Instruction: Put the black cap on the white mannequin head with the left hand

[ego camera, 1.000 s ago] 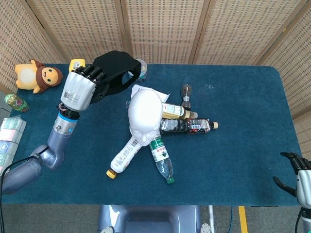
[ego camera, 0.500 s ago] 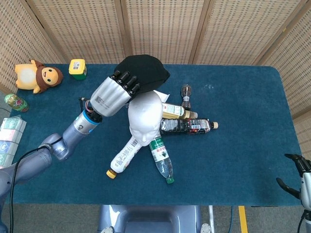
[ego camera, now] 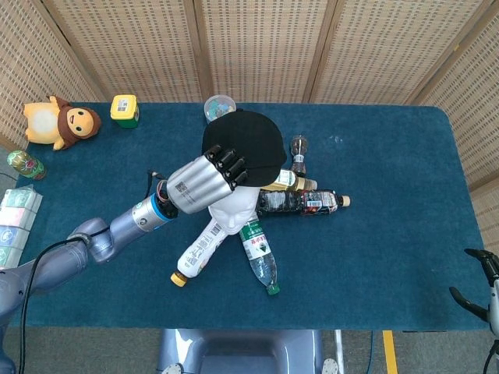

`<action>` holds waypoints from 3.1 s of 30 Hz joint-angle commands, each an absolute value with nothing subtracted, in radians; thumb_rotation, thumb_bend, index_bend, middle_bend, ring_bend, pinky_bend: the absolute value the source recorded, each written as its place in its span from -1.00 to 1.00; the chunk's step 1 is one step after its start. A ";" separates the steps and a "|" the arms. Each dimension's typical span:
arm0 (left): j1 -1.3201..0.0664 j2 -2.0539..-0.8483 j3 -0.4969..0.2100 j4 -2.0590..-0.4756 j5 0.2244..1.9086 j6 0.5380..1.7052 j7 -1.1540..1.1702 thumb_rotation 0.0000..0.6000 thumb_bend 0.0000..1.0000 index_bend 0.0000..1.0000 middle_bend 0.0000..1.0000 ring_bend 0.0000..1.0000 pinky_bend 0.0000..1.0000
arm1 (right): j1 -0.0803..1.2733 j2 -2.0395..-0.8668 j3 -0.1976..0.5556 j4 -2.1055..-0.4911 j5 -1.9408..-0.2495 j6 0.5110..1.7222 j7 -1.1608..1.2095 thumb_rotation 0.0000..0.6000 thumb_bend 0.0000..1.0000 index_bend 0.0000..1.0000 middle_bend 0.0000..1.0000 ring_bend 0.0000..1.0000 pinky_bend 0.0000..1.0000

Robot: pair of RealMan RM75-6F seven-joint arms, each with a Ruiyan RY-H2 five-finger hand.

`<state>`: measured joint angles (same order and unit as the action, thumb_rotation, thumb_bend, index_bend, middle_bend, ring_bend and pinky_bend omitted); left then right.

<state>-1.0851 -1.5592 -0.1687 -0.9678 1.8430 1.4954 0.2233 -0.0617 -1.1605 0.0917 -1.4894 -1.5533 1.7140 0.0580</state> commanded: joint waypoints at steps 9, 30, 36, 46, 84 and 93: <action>-1.048 -1.482 -0.101 -1.095 1.922 1.521 0.302 1.00 -0.11 0.66 0.13 0.00 0.44 | -0.056 -1.164 0.093 -1.480 -1.554 1.703 0.064 1.00 -0.78 -0.46 -0.29 -0.18 -0.19; -0.999 -1.429 -0.132 -1.298 1.812 1.356 0.461 1.00 -0.44 0.04 -0.12 -0.27 0.15 | -0.061 -1.169 0.092 -1.470 -1.552 1.705 0.075 1.00 -0.78 -0.46 -0.29 -0.17 -0.19; -0.981 -1.402 -0.142 -1.366 1.774 1.318 0.504 1.00 -0.59 -0.30 -0.35 -0.49 0.00 | -0.061 -1.172 0.093 -1.464 -1.557 1.711 0.082 1.00 -0.78 -0.46 -0.29 -0.17 -0.19; -0.951 -1.378 -0.146 -1.430 1.764 1.303 0.549 1.00 -0.64 -0.44 -0.47 -0.64 -0.14 | -0.064 -1.175 0.093 -1.457 -1.563 1.720 0.090 1.00 -0.77 -0.46 -0.29 -0.17 -0.19; -0.342 -1.183 0.005 -1.769 1.458 1.625 0.387 1.00 -0.63 -0.38 -0.61 -0.72 -0.24 | 0.035 -1.139 0.100 -1.543 -1.519 1.533 -0.024 1.00 -0.78 -0.45 -0.30 -0.21 -0.21; -0.163 -1.188 0.044 -1.740 1.354 1.702 0.271 1.00 -0.60 -0.12 -0.44 -0.61 -0.22 | 0.063 -1.154 0.096 -1.532 -1.523 1.498 -0.027 1.00 -0.78 -0.39 -0.29 -0.21 -0.21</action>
<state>-0.1903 -1.1852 0.0319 -1.7478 1.3710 1.6828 0.2939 0.0623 -1.1535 0.0962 -1.5323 -1.5225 1.4987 -0.0270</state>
